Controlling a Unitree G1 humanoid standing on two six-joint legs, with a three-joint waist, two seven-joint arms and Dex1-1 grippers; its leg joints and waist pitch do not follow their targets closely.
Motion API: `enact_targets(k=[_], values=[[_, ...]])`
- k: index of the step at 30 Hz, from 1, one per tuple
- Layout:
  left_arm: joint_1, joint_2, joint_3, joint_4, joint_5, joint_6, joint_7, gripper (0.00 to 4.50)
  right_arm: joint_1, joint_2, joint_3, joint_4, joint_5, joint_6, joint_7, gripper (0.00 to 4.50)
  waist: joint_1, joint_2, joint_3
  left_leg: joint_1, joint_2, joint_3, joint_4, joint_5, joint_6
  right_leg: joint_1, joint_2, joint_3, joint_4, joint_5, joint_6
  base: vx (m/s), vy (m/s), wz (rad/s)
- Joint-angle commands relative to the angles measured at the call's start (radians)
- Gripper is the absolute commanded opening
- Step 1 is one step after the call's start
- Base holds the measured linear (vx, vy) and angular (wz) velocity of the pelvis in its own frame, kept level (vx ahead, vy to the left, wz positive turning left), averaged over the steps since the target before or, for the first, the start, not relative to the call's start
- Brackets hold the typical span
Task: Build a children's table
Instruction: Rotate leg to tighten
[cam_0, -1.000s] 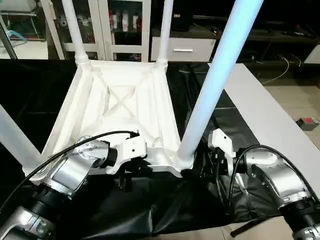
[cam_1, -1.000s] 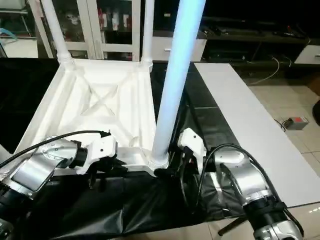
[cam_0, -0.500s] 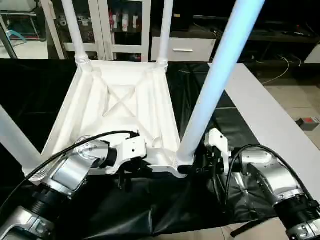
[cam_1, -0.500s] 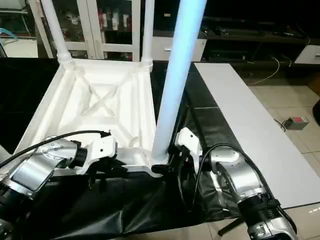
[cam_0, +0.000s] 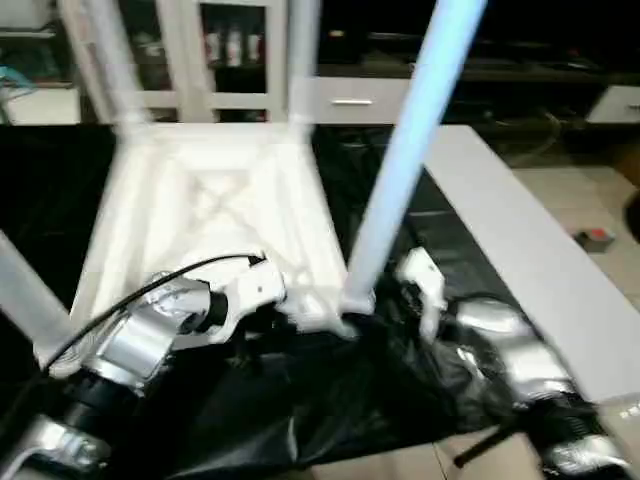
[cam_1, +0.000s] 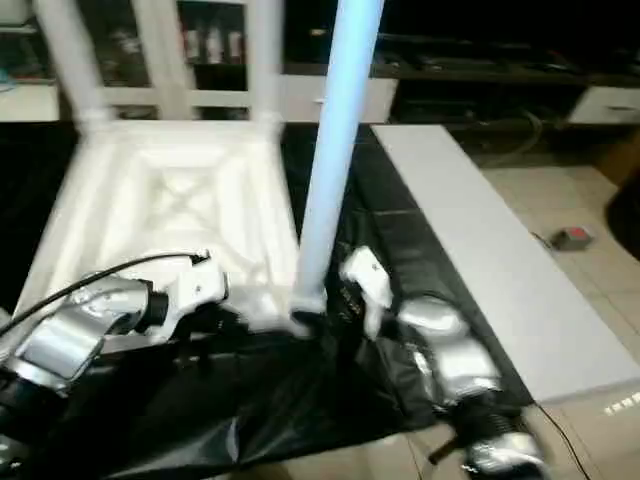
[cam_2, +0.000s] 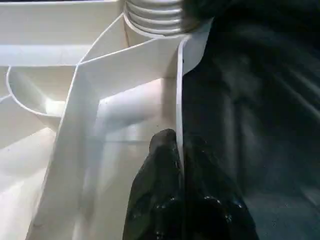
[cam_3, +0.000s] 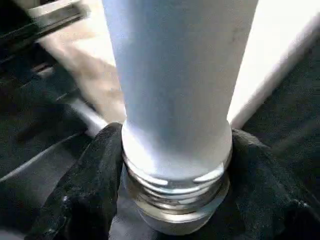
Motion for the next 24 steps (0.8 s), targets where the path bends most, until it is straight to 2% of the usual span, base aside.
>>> enact_targets(k=[1,5,7,8,9,12,13,14,16,17,19,21,22,23,24], values=[[0.001,-0.086,-0.021,0.016,-0.026,0.015,0.072,0.00,-0.030,0.061,-0.010,0.051,-0.022,0.024,-0.135,2.74,0.002,0.002,-0.041,0.024,0.097,-0.065,-0.095,-0.453,-0.078,0.004,-0.083,0.046,-0.093,-0.481,-0.189,0.000,0.000,0.00],[-0.040,-0.179,0.019,0.060,0.006,0.084,0.238,0.00,-0.095,0.175,-0.038,0.137,-0.048,0.006,-0.343,2.73,-0.006,0.004,-0.040,0.023,0.094,-0.070,-0.098,-0.475,-0.092,-0.002,-0.081,0.043,-0.097,-0.533,-0.159,0.000,0.000,0.00],[-0.062,-0.220,0.036,0.080,0.024,0.112,0.316,0.00,-0.131,0.224,-0.065,0.185,-0.049,-0.010,-0.452,2.73,-0.008,0.003,-0.044,0.020,0.093,-0.070,-0.099,-0.468,-0.090,0.000,-0.082,0.043,-0.098,-0.517,-0.154,0.000,0.000,0.00],[-0.076,-0.254,0.047,0.094,0.040,0.125,0.373,0.00,-0.163,0.276,-0.096,0.227,-0.040,-0.037,-0.541,2.73,-0.007,0.002,-0.046,0.021,0.093,-0.068,-0.098,-0.457,-0.083,-0.001,-0.080,0.043,-0.097,-0.487,-0.156,0.000,0.000,0.00],[-0.078,-0.259,0.048,0.096,0.043,0.125,0.380,0.00,-0.167,0.285,-0.097,0.232,-0.041,-0.042,-0.547,2.73,-0.009,0.003,-0.046,0.022,0.092,-0.063,-0.096,-0.447,-0.076,-0.005,-0.079,0.047,-0.098,-0.459,-0.163,0.000,0.000,0.00],[-0.083,-0.274,0.044,0.098,0.054,0.125,0.393,0.00,-0.184,0.321,-0.085,0.243,-0.053,-0.088,-0.526,2.73,0.001,0.003,-0.055,0.016,0.092,-0.053,-0.093,-0.356,-0.039,0.004,-0.077,0.049,-0.089,-0.317,-0.183,0.000,0.000,0.00],[-0.080,-0.270,0.042,0.091,0.053,0.125,0.384,0.00,-0.180,0.321,-0.083,0.234,-0.049,-0.092,-0.500,2.73,0.005,0.002,-0.058,0.011,0.092,-0.048,-0.091,-0.292,-0.011,0.011,-0.075,0.048,-0.079,-0.225,-0.198,0.000,0.000,0.00],[-0.078,-0.263,0.040,0.085,0.052,0.123,0.373,0.00,-0.175,0.316,-0.083,0.225,-0.049,-0.097,-0.489,2.73,0.009,0.002,-0.058,0.008,0.092,-0.044,-0.089,-0.250,0.015,0.013,-0.074,0.047,-0.075,-0.177,-0.211,0.000,0.000,0.00],[-0.072,-0.250,0.035,0.074,0.054,0.126,0.354,0.00,-0.162,0.304,-0.088,0.203,-0.037,-0.104,-0.442,2.73,0.014,0.002,-0.059,0.009,0.091,-0.040,-0.084,-0.218,0.040,0.015,-0.075,0.047,-0.074,-0.151,-0.227,0.000,0.000,0.00],[-0.067,-0.239,0.031,0.066,0.053,0.128,0.339,0.00,-0.149,0.290,-0.087,0.181,-0.026,-0.103,-0.405,3.08,0.019,0.003,-0.060,0.008,0.092,-0.039,-0.083,-0.196,0.053,0.019,-0.076,0.047,-0.073,-0.136,-0.231,0.000,0.000,0.00],[-0.058,-0.224,0.027,0.054,0.050,0.137,0.319,0.00,-0.129,0.267,-0.086,0.150,-0.011,-0.091,-0.351,3.43,0.024,-0.002,-0.061,0.006,0.092,-0.038,-0.080,-0.169,0.068,0.023,-0.076,0.046,-0.069,-0.111,-0.236,0.000,0.000,0.00],[-0.043,-0.192,0.014,0.035,0.044,0.137,0.269,0.00,-0.098,0.212,-0.081,0.097,-0.008,-0.068,-0.310,3.52,0.031,0.001,-0.060,0.006,0.095,-0.038,-0.081,-0.144,0.085,0.025,-0.074,0.044,-0.065,-0.095,-0.244,0.000,0.000,0.00],[-0.040,-0.184,0.010,0.029,0.043,0.136,0.255,0.00,-0.090,0.199,-0.080,0.084,-0.008,-0.064,-0.300,3.52,0.032,0.002,-0.059,0.008,0.096,-0.037,-0.082,-0.148,0.084,0.022,-0.072,0.043,-0.067,-0.108,-0.248,0.000,0.000,0.00],[-0.019,-0.130,-0.015,0.000,0.029,0.101,0.163,0.00,-0.050,0.121,-0.067,0.011,0.002,-0.028,-0.217,3.64,0.036,0.004,-0.057,0.011,0.095,-0.037,-0.082,-0.153,0.082,0.022,-0.071,0.042,-0.070,-0.122,-0.246,0.000,0.000,0.00],[-0.019,-0.130,-0.015,0.000,0.029,0.101,0.163,0.00,-0.050,0.121,-0.067,0.011,0.002,-0.028,-0.217,3.77,0.040,0.002,-0.056,0.010,0.099,-0.037,-0.083,-0.161,0.077,0.023,-0.072,0.044,-0.070,-0.136,-0.240,0.000,0.000,0.00]])
